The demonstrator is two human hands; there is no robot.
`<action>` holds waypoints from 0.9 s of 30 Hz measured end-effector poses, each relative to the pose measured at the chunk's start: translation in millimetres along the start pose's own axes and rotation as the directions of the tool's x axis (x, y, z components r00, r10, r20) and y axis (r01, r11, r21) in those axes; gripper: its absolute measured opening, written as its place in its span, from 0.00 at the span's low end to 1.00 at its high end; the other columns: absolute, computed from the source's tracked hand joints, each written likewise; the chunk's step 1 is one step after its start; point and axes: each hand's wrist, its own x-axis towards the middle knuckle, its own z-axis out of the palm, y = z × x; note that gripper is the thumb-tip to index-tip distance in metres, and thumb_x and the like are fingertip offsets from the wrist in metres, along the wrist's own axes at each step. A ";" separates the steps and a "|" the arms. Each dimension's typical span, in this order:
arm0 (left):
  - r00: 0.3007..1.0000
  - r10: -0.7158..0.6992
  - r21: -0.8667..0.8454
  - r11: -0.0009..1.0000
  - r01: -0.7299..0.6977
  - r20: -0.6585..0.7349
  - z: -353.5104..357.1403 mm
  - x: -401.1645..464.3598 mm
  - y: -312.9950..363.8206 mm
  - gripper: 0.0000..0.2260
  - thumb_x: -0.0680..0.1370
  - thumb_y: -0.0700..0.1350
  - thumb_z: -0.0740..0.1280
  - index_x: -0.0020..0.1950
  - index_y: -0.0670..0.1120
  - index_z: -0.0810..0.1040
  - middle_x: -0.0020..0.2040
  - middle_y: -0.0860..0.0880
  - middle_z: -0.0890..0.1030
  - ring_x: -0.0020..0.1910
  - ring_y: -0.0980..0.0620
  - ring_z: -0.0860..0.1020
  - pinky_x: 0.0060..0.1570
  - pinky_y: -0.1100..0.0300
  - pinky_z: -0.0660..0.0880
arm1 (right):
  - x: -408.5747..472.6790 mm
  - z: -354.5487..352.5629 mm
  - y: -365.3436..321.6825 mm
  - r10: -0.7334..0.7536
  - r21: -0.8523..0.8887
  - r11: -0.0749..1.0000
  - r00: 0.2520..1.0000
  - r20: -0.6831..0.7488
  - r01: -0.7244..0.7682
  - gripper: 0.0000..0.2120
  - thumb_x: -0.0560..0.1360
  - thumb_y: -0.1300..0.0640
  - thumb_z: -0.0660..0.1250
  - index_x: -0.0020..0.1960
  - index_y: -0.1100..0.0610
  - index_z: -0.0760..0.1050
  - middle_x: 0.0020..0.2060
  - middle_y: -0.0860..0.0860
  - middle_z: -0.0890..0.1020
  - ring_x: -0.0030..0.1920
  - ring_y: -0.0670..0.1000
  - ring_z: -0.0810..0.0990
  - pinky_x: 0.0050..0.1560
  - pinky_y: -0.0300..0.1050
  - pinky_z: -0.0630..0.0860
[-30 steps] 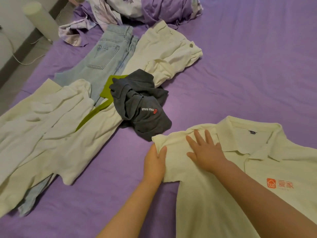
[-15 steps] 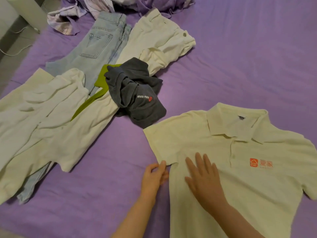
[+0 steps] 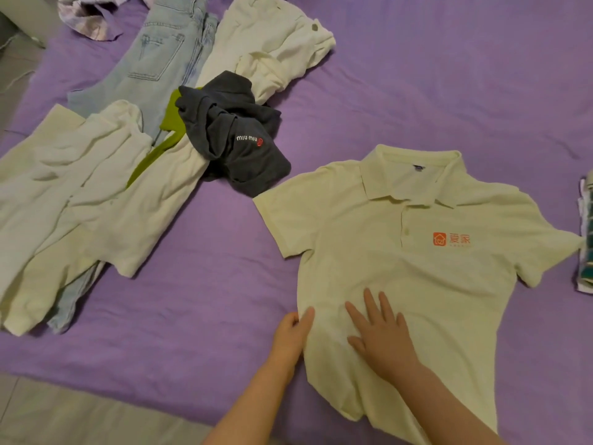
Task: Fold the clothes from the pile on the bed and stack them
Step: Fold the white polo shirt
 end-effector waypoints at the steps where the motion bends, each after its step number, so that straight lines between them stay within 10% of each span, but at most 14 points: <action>1: 0.995 -0.027 0.003 1.000 0.027 0.092 0.8 -5.1 -5.9 0.05 0.78 0.48 0.68 0.47 0.46 0.78 0.42 0.52 0.82 0.38 0.58 0.80 0.33 0.68 0.74 | -1.6 2.8 3.8 -0.006 -0.014 1.000 1.000 -0.008 0.005 0.31 0.81 0.41 0.49 0.76 0.41 0.35 0.77 0.51 0.34 0.76 0.58 0.35 0.73 0.62 0.51; 5: 0.985 -0.034 -0.024 0.999 0.038 0.168 6.2 -27.4 -42.7 0.10 0.77 0.43 0.69 0.58 0.44 0.79 0.53 0.48 0.83 0.49 0.56 0.82 0.43 0.66 0.78 | -10.5 10.1 13.9 0.014 0.025 1.000 1.000 -0.024 -0.014 0.30 0.81 0.43 0.49 0.77 0.43 0.36 0.77 0.51 0.35 0.77 0.56 0.36 0.72 0.62 0.52; 17: 0.976 0.144 0.073 0.988 -0.133 -0.166 18.4 -94.5 -76.2 0.12 0.82 0.49 0.58 0.45 0.44 0.73 0.42 0.47 0.76 0.40 0.53 0.73 0.41 0.59 0.71 | -89.8 45.9 28.4 -0.023 0.165 0.986 0.998 0.051 0.014 0.26 0.82 0.43 0.45 0.78 0.46 0.46 0.78 0.52 0.49 0.77 0.55 0.48 0.74 0.54 0.55; 21: 0.987 0.030 -0.110 0.993 -0.048 -0.156 22.6 -96.3 -80.8 0.14 0.79 0.53 0.65 0.60 0.47 0.70 0.55 0.50 0.76 0.51 0.51 0.76 0.46 0.56 0.74 | -100.2 56.3 26.2 -0.049 0.215 0.976 0.998 0.028 0.042 0.25 0.82 0.42 0.45 0.78 0.46 0.49 0.78 0.52 0.52 0.77 0.55 0.48 0.74 0.53 0.55; 24: 0.956 0.114 0.247 0.968 -0.045 -0.270 23.1 -89.1 -106.3 0.26 0.75 0.46 0.71 0.69 0.43 0.65 0.64 0.44 0.72 0.60 0.45 0.73 0.59 0.52 0.73 | -101.4 68.9 23.6 -0.068 0.184 0.981 0.998 0.008 0.065 0.25 0.82 0.42 0.45 0.78 0.46 0.49 0.78 0.52 0.49 0.77 0.55 0.46 0.74 0.54 0.54; 27: 0.924 0.191 0.403 0.914 -0.044 -0.332 23.3 -85.2 -127.3 0.18 0.74 0.46 0.72 0.60 0.42 0.73 0.59 0.43 0.75 0.53 0.47 0.75 0.55 0.56 0.73 | -100.6 84.7 21.3 -0.065 0.144 0.987 0.998 -0.012 0.066 0.25 0.82 0.42 0.45 0.78 0.45 0.49 0.78 0.53 0.45 0.77 0.56 0.43 0.74 0.55 0.52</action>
